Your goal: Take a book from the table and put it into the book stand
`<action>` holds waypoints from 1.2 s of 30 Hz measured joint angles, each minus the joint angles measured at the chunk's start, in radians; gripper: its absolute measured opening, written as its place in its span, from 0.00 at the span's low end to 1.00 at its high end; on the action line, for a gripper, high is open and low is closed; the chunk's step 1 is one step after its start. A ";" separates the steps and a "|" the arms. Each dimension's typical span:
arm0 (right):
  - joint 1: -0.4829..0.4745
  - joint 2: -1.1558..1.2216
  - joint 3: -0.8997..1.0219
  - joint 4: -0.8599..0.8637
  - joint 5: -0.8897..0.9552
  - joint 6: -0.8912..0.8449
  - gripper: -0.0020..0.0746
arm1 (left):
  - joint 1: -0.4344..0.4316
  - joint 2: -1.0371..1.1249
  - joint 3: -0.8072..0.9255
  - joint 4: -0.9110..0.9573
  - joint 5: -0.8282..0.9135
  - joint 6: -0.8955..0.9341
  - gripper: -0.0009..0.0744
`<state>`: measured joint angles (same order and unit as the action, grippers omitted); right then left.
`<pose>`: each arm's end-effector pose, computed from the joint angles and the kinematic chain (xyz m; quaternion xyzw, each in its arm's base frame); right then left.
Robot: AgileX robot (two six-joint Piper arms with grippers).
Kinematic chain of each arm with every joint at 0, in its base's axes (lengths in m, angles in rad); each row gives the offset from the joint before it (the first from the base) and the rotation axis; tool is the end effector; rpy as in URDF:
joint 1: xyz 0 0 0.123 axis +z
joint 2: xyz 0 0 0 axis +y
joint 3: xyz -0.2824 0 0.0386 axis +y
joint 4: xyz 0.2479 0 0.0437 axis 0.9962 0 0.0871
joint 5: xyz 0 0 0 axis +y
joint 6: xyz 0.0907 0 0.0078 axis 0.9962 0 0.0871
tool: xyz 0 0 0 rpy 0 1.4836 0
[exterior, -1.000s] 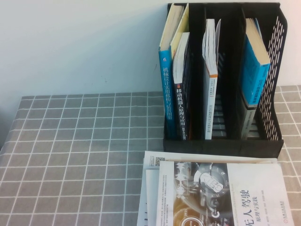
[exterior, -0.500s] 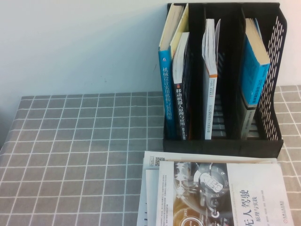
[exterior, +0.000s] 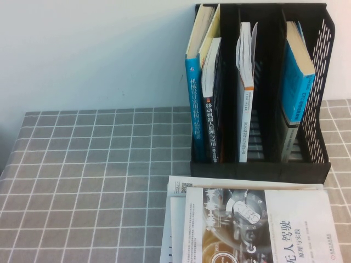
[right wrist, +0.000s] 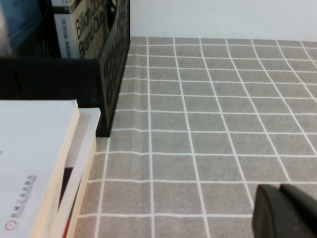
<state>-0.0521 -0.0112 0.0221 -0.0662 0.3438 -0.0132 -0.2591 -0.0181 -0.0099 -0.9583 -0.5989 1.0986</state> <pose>0.0531 -0.0048 0.1753 -0.0025 0.7949 -0.0475 0.6049 0.0445 0.0316 0.2450 -0.0757 0.5346 0.1112 0.8343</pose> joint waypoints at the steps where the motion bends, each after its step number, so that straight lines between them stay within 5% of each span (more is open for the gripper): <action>1: 0.000 0.000 0.000 0.000 0.000 0.000 0.02 | 0.000 0.000 0.000 -0.053 0.001 -0.125 0.01; 5: 0.000 0.000 0.000 0.000 0.000 0.000 0.02 | -0.001 0.000 0.027 -0.260 -0.038 -0.152 0.01; 12: 0.000 0.000 0.000 0.000 0.000 0.000 0.02 | -0.002 0.000 0.031 -0.211 -0.220 0.637 0.01; 14: 0.000 0.000 0.000 0.000 0.000 0.000 0.02 | -0.003 0.000 0.031 -0.091 -0.224 0.611 0.01; 18: 0.000 0.000 0.000 0.000 0.000 0.000 0.02 | -0.005 0.000 0.031 0.171 -0.178 0.012 0.01; 20: 0.000 0.000 0.000 0.000 0.000 0.000 0.02 | -0.005 0.000 0.031 0.136 -0.136 -0.311 0.01; 22: 0.000 0.000 0.000 0.000 0.000 0.000 0.02 | -0.005 0.000 0.031 0.001 -0.077 -0.414 0.01; 26: 0.000 0.000 0.000 0.000 0.000 0.000 0.02 | -0.005 0.000 0.031 -0.222 -0.061 -0.101 0.01; 31: 0.000 0.000 0.000 0.000 0.000 0.000 0.02 | -0.005 0.000 0.031 -0.138 -0.152 0.608 0.01; 33: 0.000 0.000 0.000 0.000 0.000 0.000 0.02 | -0.005 0.000 0.031 -0.007 -0.164 0.640 0.01; 36: 0.000 0.000 0.000 0.000 0.000 0.000 0.02 | -0.005 0.000 0.031 0.246 -0.169 0.324 0.01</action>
<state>-0.0521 -0.0112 0.0221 -0.0662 0.3438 -0.0132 -0.2636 -0.0181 0.0211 -0.7126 -0.7682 1.4222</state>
